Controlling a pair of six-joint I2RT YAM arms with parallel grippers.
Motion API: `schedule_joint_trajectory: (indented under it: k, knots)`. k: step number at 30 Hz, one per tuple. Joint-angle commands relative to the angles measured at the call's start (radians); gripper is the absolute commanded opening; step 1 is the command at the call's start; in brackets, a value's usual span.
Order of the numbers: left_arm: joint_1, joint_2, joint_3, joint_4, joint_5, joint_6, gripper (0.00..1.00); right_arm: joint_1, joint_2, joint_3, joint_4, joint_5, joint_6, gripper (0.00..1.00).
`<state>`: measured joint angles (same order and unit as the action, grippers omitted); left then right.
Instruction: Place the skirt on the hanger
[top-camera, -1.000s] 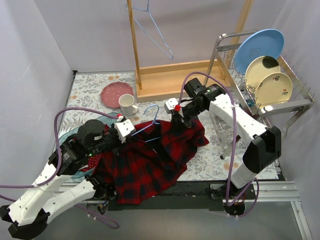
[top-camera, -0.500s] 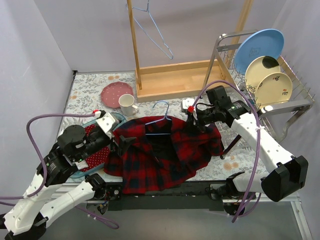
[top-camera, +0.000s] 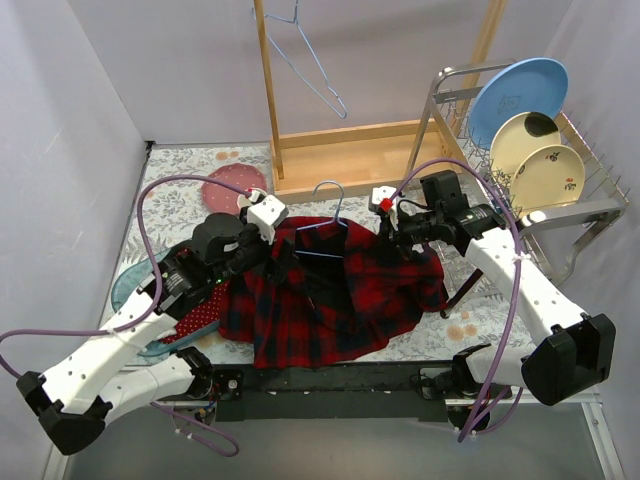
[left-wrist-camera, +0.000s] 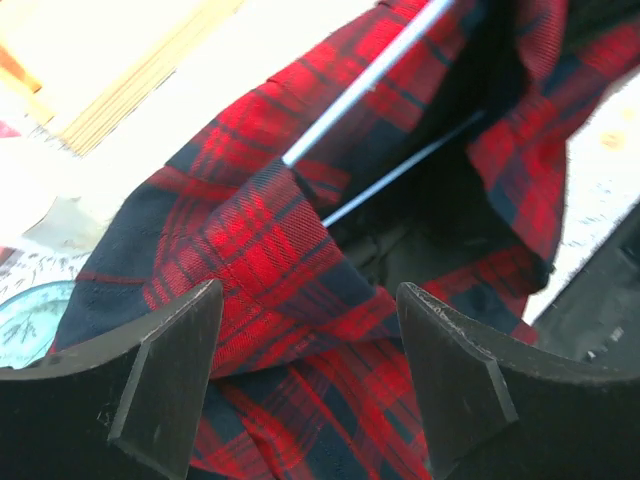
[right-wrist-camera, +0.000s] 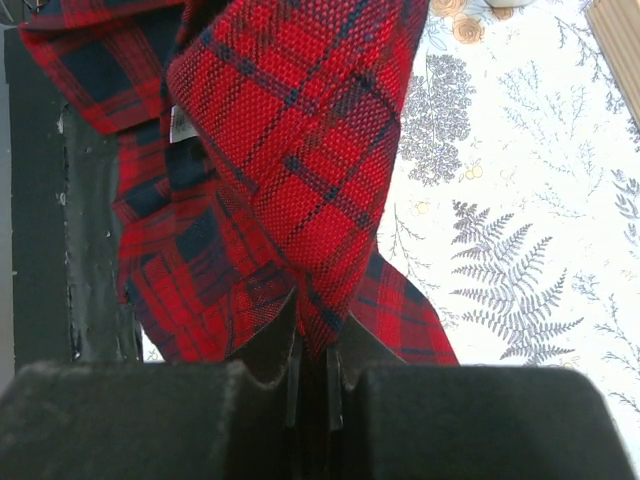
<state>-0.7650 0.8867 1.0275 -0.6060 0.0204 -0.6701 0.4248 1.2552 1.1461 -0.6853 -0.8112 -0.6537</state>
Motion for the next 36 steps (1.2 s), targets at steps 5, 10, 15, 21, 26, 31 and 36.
schedule_joint_trajectory:
  k: [5,10,15,21,26,31,36]
  knots:
    - [-0.037,0.075,0.039,0.095,-0.197,-0.045,0.66,-0.012,-0.019,-0.014,0.104,-0.059,0.063,0.01]
    - [-0.088,0.153,0.069,0.074,-0.371,-0.049,0.52,-0.012,-0.019,-0.014,0.115,-0.063,0.078,0.01]
    - [-0.109,0.179,0.088,0.046,-0.416,-0.037,0.19,-0.018,-0.023,-0.020,0.122,-0.039,0.088,0.01]
    - [-0.112,0.083,0.115,-0.005,-0.360,-0.031,0.00,-0.041,-0.027,-0.034,0.156,0.004,0.121,0.01]
    - [-0.112,-0.077,0.132,-0.009,-0.294,-0.068,0.00,-0.093,-0.023,-0.060,0.193,0.018,0.144,0.01]
    - [-0.112,-0.170,0.115,-0.049,-0.284,-0.100,0.00,-0.116,-0.026,-0.068,0.201,-0.006,0.146,0.01]
    - [-0.112,-0.195,0.097,-0.078,-0.344,-0.151,0.00,-0.123,-0.059,-0.072,0.185,-0.049,0.112,0.01]
